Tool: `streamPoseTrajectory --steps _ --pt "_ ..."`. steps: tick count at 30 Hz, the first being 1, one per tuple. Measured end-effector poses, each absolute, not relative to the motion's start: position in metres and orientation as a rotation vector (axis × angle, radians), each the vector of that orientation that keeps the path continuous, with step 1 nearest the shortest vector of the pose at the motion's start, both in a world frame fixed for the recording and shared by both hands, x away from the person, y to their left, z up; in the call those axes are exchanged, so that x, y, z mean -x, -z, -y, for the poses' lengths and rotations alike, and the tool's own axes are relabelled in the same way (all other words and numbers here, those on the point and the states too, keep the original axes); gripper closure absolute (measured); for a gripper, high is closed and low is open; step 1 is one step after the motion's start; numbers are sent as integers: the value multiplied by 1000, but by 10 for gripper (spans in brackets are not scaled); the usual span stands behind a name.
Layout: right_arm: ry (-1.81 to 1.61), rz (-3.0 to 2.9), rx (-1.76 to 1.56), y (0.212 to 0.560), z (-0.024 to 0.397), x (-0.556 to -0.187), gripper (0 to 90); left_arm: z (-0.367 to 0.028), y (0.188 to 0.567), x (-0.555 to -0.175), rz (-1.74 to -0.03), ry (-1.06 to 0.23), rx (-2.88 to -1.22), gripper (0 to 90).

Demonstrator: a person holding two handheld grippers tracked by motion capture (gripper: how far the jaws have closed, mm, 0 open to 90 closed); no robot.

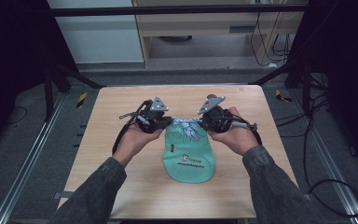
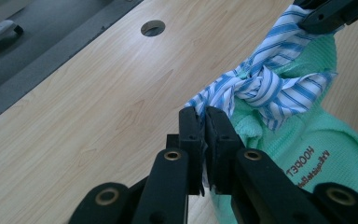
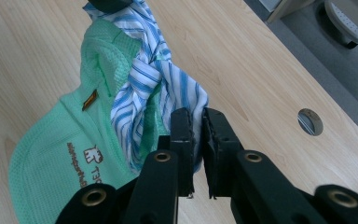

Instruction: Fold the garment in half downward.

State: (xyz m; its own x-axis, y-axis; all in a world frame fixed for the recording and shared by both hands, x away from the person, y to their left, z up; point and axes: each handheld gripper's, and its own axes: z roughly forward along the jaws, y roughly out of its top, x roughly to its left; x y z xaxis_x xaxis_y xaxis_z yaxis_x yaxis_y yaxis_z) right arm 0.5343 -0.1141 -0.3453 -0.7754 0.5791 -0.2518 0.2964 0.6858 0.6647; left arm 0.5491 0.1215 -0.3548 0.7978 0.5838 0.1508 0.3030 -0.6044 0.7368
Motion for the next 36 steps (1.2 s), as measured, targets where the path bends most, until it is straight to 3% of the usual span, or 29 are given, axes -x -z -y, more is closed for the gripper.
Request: streamPoseTrajectory --steps 36 --pt "-857 -2400 -682 345 119 -541 827 -111 341 -562 -634 -557 -2274 861"
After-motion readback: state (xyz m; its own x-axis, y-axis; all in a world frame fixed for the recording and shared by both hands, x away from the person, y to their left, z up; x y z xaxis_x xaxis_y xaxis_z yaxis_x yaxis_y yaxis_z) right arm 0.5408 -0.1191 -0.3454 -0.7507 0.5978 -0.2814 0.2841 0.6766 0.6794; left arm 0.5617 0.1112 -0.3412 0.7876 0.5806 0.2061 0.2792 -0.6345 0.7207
